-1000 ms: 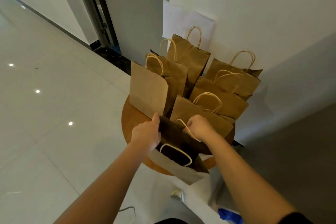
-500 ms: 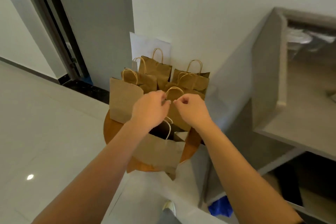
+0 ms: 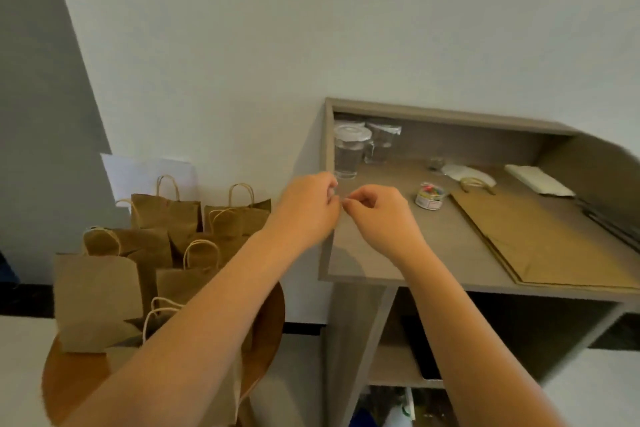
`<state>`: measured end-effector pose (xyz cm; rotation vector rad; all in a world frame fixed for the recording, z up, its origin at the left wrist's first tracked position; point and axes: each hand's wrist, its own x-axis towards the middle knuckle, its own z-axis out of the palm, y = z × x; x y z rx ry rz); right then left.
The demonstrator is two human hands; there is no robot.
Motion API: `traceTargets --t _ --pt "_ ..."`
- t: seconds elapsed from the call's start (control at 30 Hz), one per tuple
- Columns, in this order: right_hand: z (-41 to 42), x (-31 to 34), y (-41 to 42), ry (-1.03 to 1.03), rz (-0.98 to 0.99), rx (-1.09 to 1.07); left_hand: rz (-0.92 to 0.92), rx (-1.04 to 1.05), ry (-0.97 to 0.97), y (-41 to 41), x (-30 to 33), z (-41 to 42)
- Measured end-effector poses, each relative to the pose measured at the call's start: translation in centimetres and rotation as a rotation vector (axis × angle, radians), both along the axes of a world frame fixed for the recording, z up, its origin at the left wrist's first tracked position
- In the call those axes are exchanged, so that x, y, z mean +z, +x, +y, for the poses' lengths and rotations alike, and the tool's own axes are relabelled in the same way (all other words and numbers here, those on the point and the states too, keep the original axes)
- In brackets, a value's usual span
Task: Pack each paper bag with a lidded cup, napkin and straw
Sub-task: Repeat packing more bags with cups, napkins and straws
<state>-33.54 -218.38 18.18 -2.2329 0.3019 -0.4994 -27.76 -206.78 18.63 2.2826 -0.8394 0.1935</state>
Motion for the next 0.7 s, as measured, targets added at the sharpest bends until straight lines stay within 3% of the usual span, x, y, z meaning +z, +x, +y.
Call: traceTargets --t 0.27,0.43,0.7 --pt "-11.0 -0.2 6.8 -0.05 0.008 -0.09 -0.117 0.048 0.203 6.9 2.2 -11.2" --pt "-15.0 -0.8 13.6 -0.101 0.047 -0.024 -0.054 0.08 0.325 11.7 2.6 -15.1" --pt "-16.8 -2.0 21.4 -0.131 -0.019 -0.006 0.016 0.252 0.168 14.3 0.5 -18.8"
